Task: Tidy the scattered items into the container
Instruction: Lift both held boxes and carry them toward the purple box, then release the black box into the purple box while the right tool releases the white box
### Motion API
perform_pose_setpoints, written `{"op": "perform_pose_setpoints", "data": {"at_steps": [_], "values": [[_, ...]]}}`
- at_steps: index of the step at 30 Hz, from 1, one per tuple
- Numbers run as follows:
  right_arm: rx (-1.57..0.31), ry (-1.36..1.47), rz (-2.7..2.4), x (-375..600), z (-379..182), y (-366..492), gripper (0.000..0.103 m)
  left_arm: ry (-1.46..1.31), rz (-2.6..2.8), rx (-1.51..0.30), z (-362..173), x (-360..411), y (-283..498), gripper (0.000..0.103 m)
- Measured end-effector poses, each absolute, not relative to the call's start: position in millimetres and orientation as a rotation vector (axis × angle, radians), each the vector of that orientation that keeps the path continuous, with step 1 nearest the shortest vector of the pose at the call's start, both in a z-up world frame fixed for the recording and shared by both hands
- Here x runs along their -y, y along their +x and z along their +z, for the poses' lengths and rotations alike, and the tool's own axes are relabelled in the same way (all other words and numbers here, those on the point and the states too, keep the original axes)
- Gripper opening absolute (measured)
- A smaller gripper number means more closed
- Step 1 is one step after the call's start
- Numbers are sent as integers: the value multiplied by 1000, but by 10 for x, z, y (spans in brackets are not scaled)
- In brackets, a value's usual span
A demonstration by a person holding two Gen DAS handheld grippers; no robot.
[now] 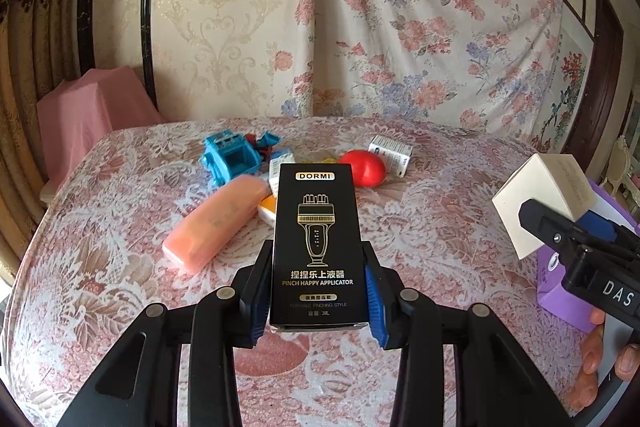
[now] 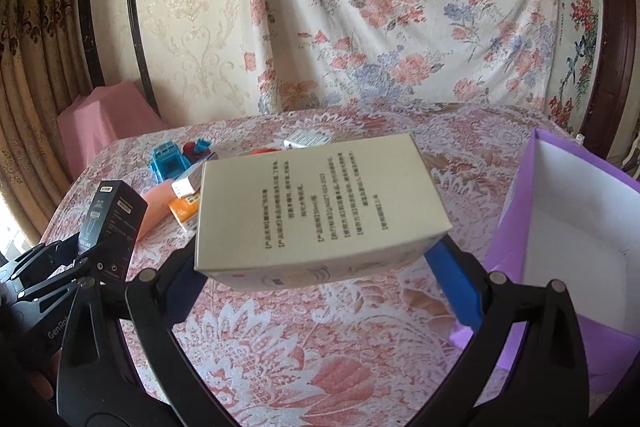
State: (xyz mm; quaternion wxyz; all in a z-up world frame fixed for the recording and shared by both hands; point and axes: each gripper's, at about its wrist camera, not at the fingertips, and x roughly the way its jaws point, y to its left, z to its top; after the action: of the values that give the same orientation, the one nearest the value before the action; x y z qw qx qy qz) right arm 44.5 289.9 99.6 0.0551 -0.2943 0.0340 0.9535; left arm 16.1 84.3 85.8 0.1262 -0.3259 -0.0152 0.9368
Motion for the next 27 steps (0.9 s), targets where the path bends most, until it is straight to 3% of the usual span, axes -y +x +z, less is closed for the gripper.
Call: {"op": "perform_pose_setpoints", "data": {"at_steps": [27], "values": [[-236,-744,2554,-4544,1551,985,100,-769,2381,-138,1478,-2782,27,40]]}}
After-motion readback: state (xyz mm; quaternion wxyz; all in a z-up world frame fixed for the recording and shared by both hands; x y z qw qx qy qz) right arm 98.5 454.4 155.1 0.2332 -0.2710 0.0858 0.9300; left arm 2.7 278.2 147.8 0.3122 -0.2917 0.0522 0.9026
